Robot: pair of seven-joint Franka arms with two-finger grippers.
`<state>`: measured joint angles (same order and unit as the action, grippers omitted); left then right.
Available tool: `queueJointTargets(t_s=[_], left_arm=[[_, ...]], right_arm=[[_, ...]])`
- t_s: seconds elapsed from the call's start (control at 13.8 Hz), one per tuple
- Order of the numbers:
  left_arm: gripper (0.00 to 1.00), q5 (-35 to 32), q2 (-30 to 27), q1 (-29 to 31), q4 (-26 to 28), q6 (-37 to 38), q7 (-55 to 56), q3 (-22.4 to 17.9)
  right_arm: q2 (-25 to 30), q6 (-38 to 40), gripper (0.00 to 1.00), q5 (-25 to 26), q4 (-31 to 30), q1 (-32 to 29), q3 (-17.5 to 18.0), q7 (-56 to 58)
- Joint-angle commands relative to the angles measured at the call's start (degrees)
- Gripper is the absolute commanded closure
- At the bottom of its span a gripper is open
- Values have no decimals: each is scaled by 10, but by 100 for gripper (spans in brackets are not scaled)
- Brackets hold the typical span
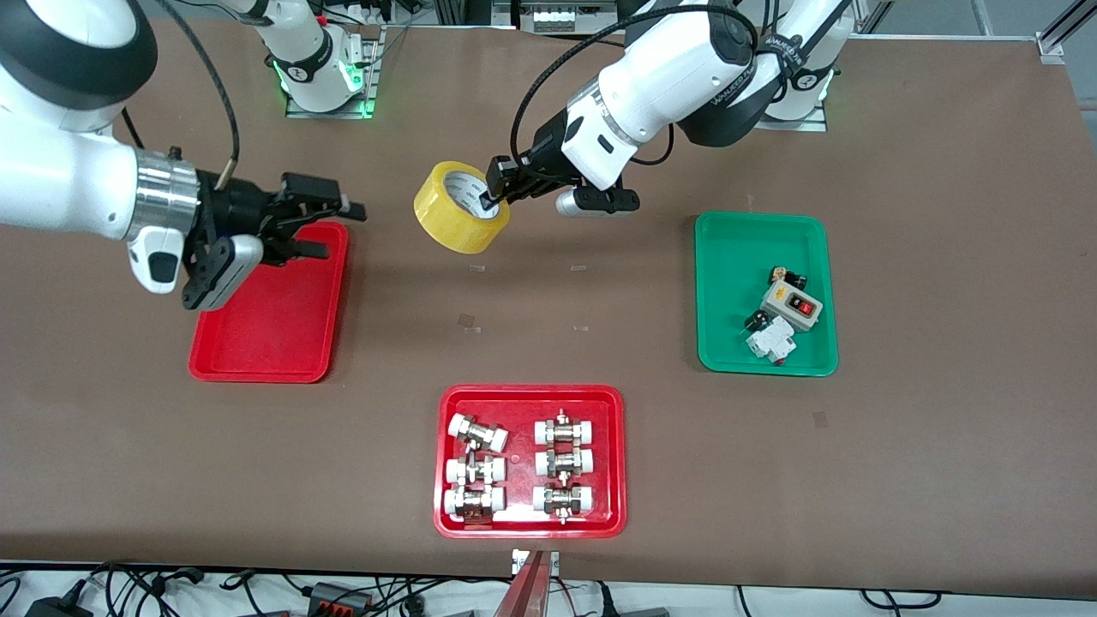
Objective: Left arm passes tape to right arm into tray
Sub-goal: 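Grasp the tape roll with the right gripper beside the left gripper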
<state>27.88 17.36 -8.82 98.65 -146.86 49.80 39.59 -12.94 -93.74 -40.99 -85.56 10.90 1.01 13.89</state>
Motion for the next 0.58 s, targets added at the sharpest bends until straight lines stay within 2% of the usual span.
queueJointTargets(t_s=[0.0, 0.51], left_arm=[[99, 2, 7, -3, -19, 0, 5, 2], [99, 2, 6, -3, -18, 3, 5, 2]], right_arm=[[0, -6, 0, -14, 14, 37, -4, 9], [-16, -48, 0, -19, 14, 81, -4, 4]])
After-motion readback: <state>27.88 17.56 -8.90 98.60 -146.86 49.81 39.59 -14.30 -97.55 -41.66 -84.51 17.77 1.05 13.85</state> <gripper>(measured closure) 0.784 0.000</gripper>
